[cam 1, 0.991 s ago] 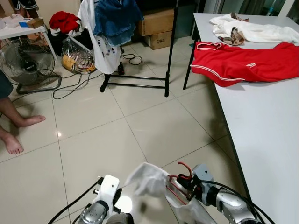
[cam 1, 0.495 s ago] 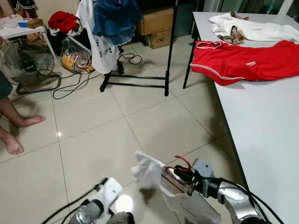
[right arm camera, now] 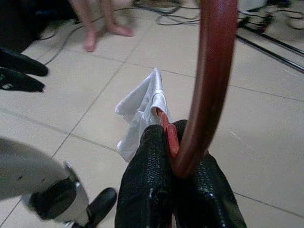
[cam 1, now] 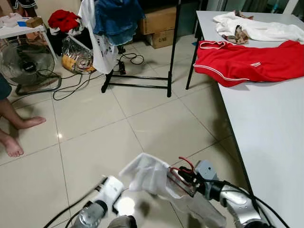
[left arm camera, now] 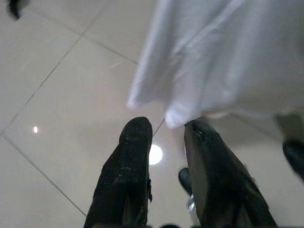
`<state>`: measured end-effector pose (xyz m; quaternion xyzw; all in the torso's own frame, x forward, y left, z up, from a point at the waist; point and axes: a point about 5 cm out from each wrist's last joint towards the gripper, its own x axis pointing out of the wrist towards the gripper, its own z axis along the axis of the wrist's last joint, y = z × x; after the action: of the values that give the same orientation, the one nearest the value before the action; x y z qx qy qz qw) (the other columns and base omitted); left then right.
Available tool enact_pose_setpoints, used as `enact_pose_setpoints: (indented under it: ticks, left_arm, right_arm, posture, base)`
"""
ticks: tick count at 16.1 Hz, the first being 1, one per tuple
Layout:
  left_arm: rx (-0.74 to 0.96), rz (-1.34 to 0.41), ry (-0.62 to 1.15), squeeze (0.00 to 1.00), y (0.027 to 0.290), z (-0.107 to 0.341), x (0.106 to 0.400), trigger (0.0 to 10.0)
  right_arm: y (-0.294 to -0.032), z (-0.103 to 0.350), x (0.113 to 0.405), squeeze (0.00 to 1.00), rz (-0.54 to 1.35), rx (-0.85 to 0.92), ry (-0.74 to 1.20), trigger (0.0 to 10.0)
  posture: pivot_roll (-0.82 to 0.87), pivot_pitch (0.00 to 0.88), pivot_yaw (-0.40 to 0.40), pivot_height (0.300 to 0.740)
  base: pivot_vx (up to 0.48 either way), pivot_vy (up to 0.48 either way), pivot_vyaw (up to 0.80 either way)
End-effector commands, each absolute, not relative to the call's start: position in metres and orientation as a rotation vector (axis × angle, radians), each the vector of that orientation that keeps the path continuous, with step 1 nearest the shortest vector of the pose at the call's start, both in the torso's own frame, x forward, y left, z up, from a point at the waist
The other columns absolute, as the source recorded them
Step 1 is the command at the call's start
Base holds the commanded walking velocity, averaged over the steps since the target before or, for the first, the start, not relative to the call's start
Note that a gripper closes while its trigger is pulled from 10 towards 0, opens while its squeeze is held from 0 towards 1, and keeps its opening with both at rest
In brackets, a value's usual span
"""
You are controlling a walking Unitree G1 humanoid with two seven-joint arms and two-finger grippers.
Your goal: Hang hanger
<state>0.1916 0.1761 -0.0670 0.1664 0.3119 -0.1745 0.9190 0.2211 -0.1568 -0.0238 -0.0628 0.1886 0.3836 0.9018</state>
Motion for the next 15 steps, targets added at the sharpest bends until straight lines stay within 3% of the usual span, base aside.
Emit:
enact_pose_setpoints:
  ticks: [1,8,15]
  left_arm:
    - [0.285,-0.302,0.65,0.0,0.18,-0.066,0.194,10.0]
    - [0.116,-0.254,0.698,0.0,0.165,-0.07,0.195,10.0]
    - [0.116,-0.237,0.687,0.0,0.166,-0.066,0.204,10.0]
  right_arm:
    - [-0.154,-0.022,0.225,0.0,0.763,-0.133,0.363,10.0]
    - [-0.149,-0.012,0.252,0.0,0.571,-0.181,0.309,10.0]
    - [-0.13,-0.017,0.245,0.0,0.66,-0.214,0.317,10.0]
  posture:
    - [-0.07,0.0,0.058,0.736]
    - [-0.06,0.0,0.07,0.736]
    - [-0.06,0.0,0.075,0.736]
  base:
    - [0.0,0.0,0.0]
    - [0.0,0.0,0.0]
    - [0.0,0.0,0.0]
